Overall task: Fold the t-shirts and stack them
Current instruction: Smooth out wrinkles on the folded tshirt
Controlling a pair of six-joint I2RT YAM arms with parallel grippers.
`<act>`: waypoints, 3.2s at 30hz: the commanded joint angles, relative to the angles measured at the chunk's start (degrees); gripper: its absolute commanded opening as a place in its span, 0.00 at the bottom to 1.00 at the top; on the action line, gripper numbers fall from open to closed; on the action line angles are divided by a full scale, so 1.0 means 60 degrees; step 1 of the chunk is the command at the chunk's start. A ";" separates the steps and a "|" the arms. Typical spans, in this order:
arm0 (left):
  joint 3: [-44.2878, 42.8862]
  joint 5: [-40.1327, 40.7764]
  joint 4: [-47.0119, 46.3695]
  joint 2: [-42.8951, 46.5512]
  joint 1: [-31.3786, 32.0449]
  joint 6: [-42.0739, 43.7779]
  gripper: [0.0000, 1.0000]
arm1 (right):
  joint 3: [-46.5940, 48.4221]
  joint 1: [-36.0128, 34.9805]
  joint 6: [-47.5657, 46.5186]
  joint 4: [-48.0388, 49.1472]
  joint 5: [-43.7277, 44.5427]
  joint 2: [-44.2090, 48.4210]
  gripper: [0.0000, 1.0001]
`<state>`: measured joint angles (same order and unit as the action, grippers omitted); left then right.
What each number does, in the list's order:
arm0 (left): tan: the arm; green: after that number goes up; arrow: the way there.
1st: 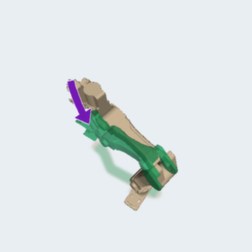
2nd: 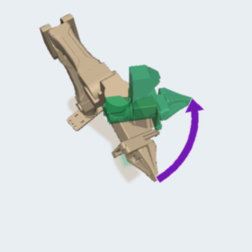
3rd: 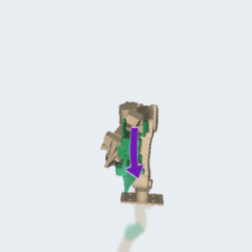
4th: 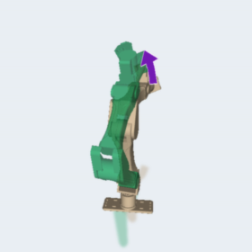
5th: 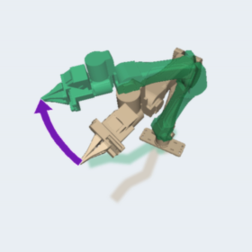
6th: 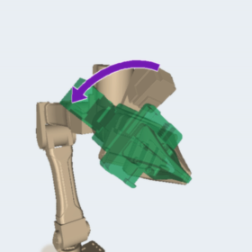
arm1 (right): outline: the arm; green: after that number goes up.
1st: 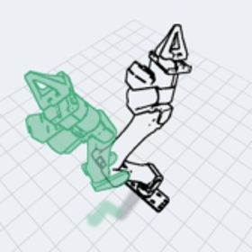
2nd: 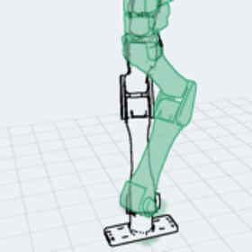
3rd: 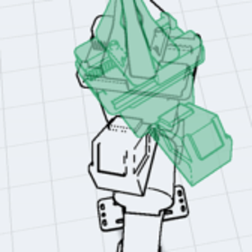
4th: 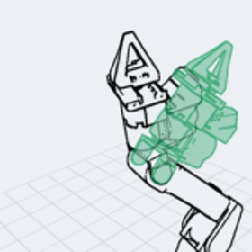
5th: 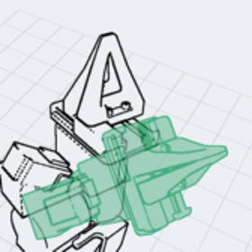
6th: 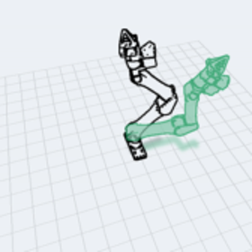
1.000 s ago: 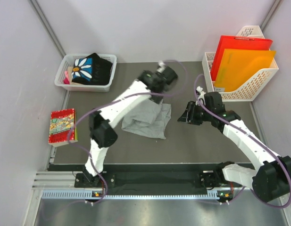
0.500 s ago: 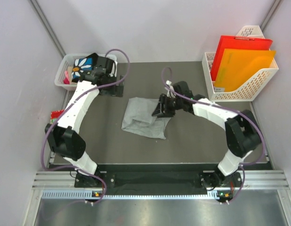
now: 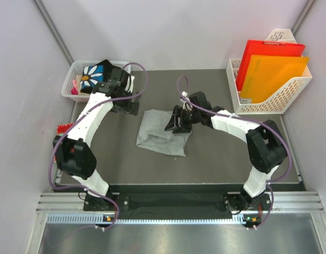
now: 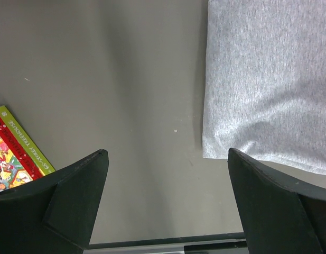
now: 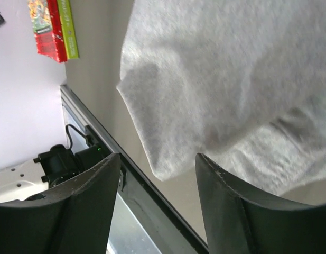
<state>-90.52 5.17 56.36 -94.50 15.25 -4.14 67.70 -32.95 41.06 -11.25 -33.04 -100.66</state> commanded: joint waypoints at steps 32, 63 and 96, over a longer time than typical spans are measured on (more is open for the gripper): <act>0.0818 0.0515 -0.0750 0.0896 -0.0021 0.0470 0.99 | 0.0040 -0.0265 0.0115 -0.0103 0.0496 -0.0173 0.13; 0.0057 0.0515 -0.0267 0.0514 0.0843 0.0602 0.99 | -0.0888 0.0247 -0.1145 -0.3383 0.4025 0.2800 0.66; 0.0350 0.0005 -0.0326 0.0852 0.0066 0.0881 0.99 | 0.0625 0.0174 -0.0895 -0.1156 -0.0354 -0.0392 0.65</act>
<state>-87.81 7.75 54.52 -89.49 15.46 1.06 66.92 -31.38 39.72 -13.67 -37.95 -109.67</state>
